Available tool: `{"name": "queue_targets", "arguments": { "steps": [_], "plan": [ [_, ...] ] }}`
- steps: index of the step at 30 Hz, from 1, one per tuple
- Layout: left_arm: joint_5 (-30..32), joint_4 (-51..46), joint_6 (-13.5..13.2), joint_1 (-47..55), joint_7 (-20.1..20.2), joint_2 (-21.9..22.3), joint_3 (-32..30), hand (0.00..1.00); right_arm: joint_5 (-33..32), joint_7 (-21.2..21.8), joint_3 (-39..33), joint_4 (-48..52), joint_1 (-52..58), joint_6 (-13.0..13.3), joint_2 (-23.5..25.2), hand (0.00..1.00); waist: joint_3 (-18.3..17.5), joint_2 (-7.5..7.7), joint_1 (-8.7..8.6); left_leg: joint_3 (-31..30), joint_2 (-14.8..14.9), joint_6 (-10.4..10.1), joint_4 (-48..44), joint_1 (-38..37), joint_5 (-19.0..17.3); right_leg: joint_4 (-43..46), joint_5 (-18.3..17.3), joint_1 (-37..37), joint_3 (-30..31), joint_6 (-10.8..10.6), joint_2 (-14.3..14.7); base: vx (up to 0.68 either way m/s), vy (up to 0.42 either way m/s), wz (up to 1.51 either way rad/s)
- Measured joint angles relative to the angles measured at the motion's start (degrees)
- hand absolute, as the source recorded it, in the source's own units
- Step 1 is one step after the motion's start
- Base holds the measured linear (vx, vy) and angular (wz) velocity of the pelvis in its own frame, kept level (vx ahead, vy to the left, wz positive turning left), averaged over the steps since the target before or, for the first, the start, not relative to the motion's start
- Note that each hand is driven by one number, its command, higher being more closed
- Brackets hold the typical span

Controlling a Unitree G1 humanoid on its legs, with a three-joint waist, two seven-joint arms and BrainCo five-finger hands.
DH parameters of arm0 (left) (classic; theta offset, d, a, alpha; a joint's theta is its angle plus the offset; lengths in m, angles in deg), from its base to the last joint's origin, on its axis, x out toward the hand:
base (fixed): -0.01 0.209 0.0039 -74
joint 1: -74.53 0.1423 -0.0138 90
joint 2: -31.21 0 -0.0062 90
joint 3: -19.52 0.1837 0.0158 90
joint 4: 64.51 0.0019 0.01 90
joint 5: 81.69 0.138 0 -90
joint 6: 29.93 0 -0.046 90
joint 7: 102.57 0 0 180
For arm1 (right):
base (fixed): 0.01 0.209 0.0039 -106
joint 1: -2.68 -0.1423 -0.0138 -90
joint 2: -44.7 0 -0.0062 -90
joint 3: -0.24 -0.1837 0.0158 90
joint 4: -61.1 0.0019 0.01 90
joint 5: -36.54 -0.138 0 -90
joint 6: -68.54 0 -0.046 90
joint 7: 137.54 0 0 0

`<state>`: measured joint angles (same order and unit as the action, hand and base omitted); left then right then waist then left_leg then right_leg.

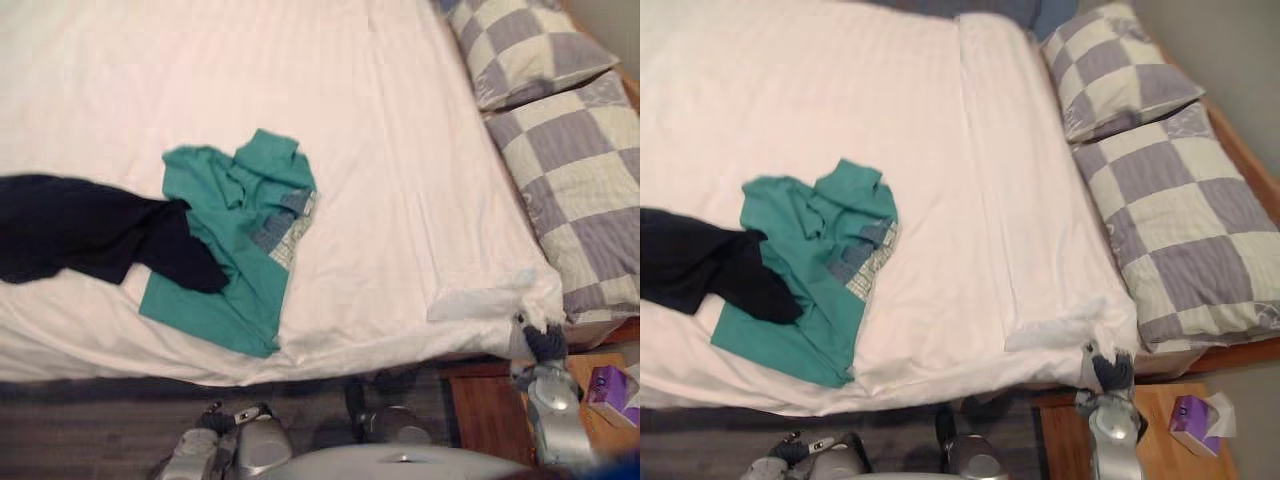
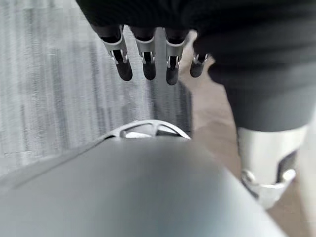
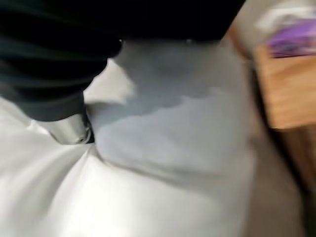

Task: Tidy the bed and pick cloth on bed and put in laundry

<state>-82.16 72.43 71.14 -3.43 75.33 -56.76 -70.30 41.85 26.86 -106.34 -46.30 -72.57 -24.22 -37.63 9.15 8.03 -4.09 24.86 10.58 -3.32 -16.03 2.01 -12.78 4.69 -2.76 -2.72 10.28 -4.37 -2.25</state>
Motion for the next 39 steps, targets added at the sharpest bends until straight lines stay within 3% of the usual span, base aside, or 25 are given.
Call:
{"name": "queue_targets", "arguments": {
  "steps": [4,5,10,14,19,20,22,25,27,31,34,39],
  "plan": [
    [0.17,1.84,-0.32,1.77,2.28,0.62,0.32,0.00,-6.05,-1.43,-3.64,-7.40,2.76,1.61,1.75,0.00,-2.22,-1.28,-1.21,1.68,-0.70,-0.35,2.71,-3.32,0.23,0.04,-1.08,1.44,0.81,-0.13,-0.21,0.06,0.010,-0.18],
    [0.50,1.89,-0.34,2.08,2.97,0.81,0.29,0.00,-9.46,-2.29,-4.73,-8.90,3.06,3.11,2.26,0.00,-2.68,-1.55,-1.31,2.75,-0.81,-0.69,3.62,-4.27,0.51,-0.03,-1.08,1.50,1.69,-0.13,-0.13,0.07,0.011,-0.35],
    [1.55,4.37,-0.77,2.78,6.12,2.10,-1.15,0.00,-14.26,-8.93,-18.13,-18.41,4.67,5.18,5.04,0.00,-3.93,-2.90,-1.82,5.55,-1.85,-0.94,8.78,-10.33,1.60,-0.75,-1.06,4.45,2.96,-0.25,-0.07,0.13,0.032,-0.24],
    [1.78,6.49,-0.50,3.05,8.64,3.62,-3.34,0.00,-15.82,-12.60,-27.89,-17.76,6.46,8.81,4.75,0.00,-5.64,-4.23,-2.85,7.32,-2.74,-1.26,13.23,-14.14,2.33,-0.66,-0.89,5.58,2.99,-0.50,0.19,0.12,0.053,-0.17],
    [1.68,6.47,1.11,3.10,10.76,4.08,-3.64,0.00,-15.78,-13.35,-31.57,-7.86,5.63,10.81,2.73,0.00,-6.05,-5.02,-3.16,8.61,-3.75,-1.12,15.95,-16.22,2.93,-0.02,-0.74,5.62,3.00,-0.69,0.22,0.05,0.047,-0.12],
    [1.56,6.48,1.31,3.20,10.88,4.18,-3.56,0.00,-15.75,-12.17,-31.76,-4.16,4.74,11.43,1.04,1.00,-6.14,-5.26,-3.28,8.78,-3.97,-1.08,16.13,-16.61,2.95,0.31,-0.74,5.61,3.00,-0.69,0.18,0.02,0.049,-0.09],
    [1.41,6.49,1.87,3.36,10.86,4.29,-3.20,0.00,-15.73,-9.76,-31.66,0.56,2.48,12.61,-1.34,1.00,-6.25,-5.97,-3.44,8.90,-4.36,-0.87,16.58,-17.13,3.13,0.45,-0.74,5.66,2.99,-0.69,0.12,0.01,0.036,-0.07],
    [-1.32,6.71,2.39,3.72,10.43,3.75,-1.74,0.00,-19.33,-2.37,-28.33,6.46,-1.99,14.82,-3.18,1.00,-6.39,-6.11,-4.28,8.66,-4.70,-0.67,16.97,-17.28,3.58,0.47,-0.74,5.69,2.93,-0.69,-0.04,0.00,0.000,0.00],
    [-2.96,7.78,3.01,3.38,10.29,3.52,0.05,0.00,-26.82,5.42,-22.78,9.72,-3.90,17.05,-3.04,1.00,-6.37,-6.69,-4.31,8.09,-4.83,-0.65,17.24,-17.28,3.97,0.44,-0.77,5.75,2.70,-0.65,-0.08,-0.03,-0.029,0.05],
    [-5.07,8.41,3.78,2.70,7.93,3.57,3.22,0.00,-39.74,14.31,-16.97,11.98,-5.67,17.51,-2.16,1.00,-5.86,-7.88,-4.29,5.97,-6.44,-0.40,19.69,-16.75,5.51,0.60,-3.13,5.36,1.30,-0.32,-1.52,-0.05,-0.036,0.22],
    [-5.34,8.37,3.44,0.95,7.85,4.22,4.97,0.00,-46.85,15.86,-14.60,12.07,-9.56,17.56,-1.55,1.00,-3.99,-9.64,-4.29,5.15,-7.31,-0.16,19.54,-13.28,5.94,3.87,-4.50,0.98,0.77,-0.47,-2.41,-0.11,-0.021,0.22],
    [-12.49,7.77,0.60,-7.57,5.83,3.70,8.29,0.00,-54.38,13.34,-12.38,14.97,-25.61,18.30,-3.80,1.00,9.17,-13.31,-4.09,4.20,-7.97,1.85,13.27,0.78,6.60,7.46,-3.34,-11.70,0.28,-1.24,-4.50,-0.19,-0.031,0.27]
  ]
}}
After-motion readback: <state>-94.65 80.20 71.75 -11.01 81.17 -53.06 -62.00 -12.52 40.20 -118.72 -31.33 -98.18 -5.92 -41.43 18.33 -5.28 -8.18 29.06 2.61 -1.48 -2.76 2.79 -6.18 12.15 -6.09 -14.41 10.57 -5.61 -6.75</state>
